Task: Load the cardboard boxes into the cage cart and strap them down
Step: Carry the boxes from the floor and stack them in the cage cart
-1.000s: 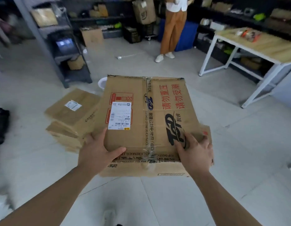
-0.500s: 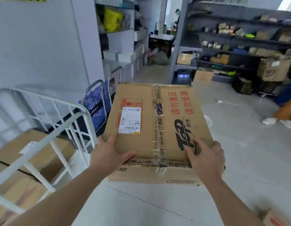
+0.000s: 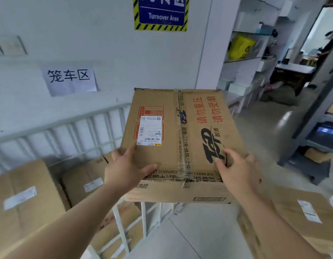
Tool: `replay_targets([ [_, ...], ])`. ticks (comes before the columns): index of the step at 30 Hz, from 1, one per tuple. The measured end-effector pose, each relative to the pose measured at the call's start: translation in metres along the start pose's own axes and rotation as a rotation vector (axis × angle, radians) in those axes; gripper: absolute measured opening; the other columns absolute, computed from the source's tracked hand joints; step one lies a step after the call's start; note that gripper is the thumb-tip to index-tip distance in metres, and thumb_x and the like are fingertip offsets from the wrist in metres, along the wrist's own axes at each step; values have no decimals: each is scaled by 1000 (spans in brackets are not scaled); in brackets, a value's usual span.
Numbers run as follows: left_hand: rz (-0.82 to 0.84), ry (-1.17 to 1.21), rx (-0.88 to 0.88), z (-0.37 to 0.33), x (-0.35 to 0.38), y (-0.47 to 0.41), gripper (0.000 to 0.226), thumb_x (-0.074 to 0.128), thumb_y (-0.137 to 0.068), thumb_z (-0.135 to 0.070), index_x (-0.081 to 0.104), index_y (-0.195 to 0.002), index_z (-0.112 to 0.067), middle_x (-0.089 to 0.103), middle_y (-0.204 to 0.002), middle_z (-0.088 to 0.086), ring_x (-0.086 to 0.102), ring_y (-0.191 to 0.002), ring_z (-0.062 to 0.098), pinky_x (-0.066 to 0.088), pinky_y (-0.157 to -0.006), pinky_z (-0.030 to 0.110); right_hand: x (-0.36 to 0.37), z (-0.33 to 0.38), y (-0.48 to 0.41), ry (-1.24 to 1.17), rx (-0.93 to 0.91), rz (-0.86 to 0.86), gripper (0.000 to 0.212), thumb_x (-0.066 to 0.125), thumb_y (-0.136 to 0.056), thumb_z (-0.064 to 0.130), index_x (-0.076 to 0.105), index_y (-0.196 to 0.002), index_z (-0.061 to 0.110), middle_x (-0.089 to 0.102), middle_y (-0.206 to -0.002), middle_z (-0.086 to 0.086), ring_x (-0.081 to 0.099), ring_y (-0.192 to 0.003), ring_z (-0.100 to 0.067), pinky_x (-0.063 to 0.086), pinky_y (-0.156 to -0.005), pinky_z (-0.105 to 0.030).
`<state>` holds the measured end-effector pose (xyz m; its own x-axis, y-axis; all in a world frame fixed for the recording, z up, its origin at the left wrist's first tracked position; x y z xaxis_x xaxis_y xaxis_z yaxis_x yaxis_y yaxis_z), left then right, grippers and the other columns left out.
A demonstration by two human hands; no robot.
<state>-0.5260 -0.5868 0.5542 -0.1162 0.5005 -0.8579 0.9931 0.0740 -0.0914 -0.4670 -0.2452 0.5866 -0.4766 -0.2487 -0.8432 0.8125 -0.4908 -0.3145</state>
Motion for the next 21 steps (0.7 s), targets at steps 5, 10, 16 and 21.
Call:
replay_targets([
  [5, -98, 2, -158, 78, -45, -37, 118, 40, -42, -99, 19, -145, -45, 40, -130, 9, 57, -109, 31, 53, -89, 44, 64, 109, -40, -55, -176, 53, 42, 61, -80, 57, 58, -118, 39, 47, -122, -14, 43, -110, -34, 41, -89, -41],
  [10, -158, -31, -332, 144, -69, -77, 118, 41, -41, -99, 18, -144, -47, 40, -124, 9, 63, -91, 31, 55, -83, 43, 144, 201, -77, -91, -323, 169, 47, 57, -80, 61, 54, -122, 42, 45, -124, -14, 44, -112, -34, 43, -91, -44],
  [16, -180, -47, -514, 208, -67, -124, 114, 53, -47, -92, 21, -145, -43, 38, -130, 8, 57, -105, 30, 57, -78, 42, 239, 278, -110, -130, -445, 317, 48, 57, -80, 61, 55, -123, 40, 45, -116, -13, 46, -106, -33, 46, -85, -41],
  [21, -164, -25, -655, 265, -46, -149, 110, 59, -52, -87, 23, -145, -41, 38, -127, 8, 59, -95, 27, 58, -75, 41, 319, 332, -121, -119, -535, 442, 47, 57, -80, 59, 56, -122, 39, 46, -113, -13, 45, -103, -33, 46, -88, -42],
])
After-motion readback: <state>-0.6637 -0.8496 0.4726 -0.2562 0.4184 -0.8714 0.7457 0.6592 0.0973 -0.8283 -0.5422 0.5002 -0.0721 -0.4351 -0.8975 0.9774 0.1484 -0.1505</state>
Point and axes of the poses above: each hand's wrist, its own y-axis away from the middle knuckle, its own x-axis out of the palm, z = x × y, the point moved 9 cm from there along -y, towards the middle knuckle
